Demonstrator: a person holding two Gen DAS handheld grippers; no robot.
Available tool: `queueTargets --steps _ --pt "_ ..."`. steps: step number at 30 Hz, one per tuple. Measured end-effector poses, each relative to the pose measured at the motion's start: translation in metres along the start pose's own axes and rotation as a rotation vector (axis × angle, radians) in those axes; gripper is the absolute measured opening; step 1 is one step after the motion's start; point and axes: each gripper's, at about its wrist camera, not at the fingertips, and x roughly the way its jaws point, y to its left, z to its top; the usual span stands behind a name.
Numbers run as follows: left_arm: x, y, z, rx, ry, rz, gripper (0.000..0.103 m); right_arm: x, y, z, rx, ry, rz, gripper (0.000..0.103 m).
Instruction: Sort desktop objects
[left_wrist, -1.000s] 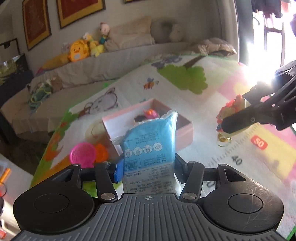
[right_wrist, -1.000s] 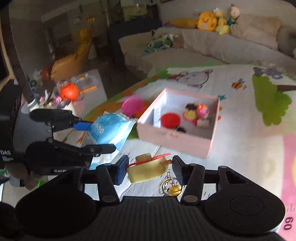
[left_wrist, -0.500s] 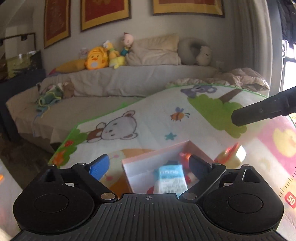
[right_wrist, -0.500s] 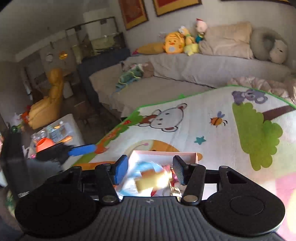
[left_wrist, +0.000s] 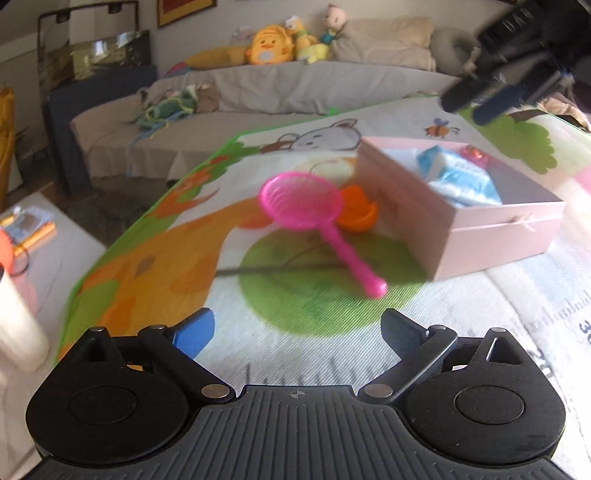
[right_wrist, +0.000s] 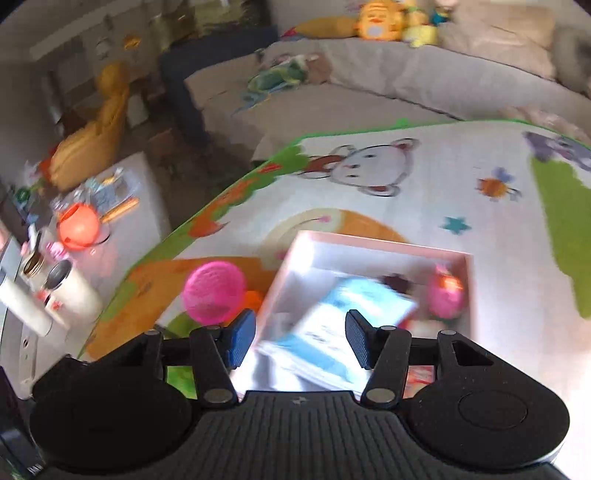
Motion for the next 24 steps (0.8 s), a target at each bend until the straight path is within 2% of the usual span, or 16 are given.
queueTargets --steps 2,5,8,13,15,16,17,19,24 --pt "0.004 0.010 -0.006 -0.057 0.043 -0.013 0.100 0.018 0.029 0.010 -0.032 0.026 0.029 0.054" --pt "-0.001 0.012 -0.009 -0.078 0.014 -0.026 0.101 0.056 0.061 0.023 -0.051 0.085 0.039 0.051" --pt "-0.001 0.009 -0.009 -0.075 0.006 -0.039 0.101 0.091 0.082 0.034 -0.067 0.094 -0.011 0.051" --pt "0.000 0.018 -0.008 -0.144 -0.002 -0.054 0.101 0.151 0.083 0.051 -0.056 0.137 -0.110 0.051" --pt "0.000 0.021 -0.008 -0.163 -0.002 -0.063 0.101 0.168 0.078 0.048 -0.061 0.175 -0.117 0.041" --pt "0.000 0.022 -0.008 -0.168 -0.002 -0.072 0.101 0.172 0.078 0.045 -0.063 0.198 -0.111 0.029" --pt "0.000 0.023 -0.008 -0.173 -0.002 -0.084 0.101 0.176 0.079 0.040 -0.069 0.229 -0.087 0.023" --pt "-0.001 0.027 -0.008 -0.185 -0.003 -0.118 0.101 0.173 0.088 0.027 -0.101 0.268 -0.046 0.017" --pt "-0.010 0.025 -0.011 -0.142 0.008 -0.170 0.101 0.133 0.117 -0.019 -0.228 0.357 0.077 0.016"
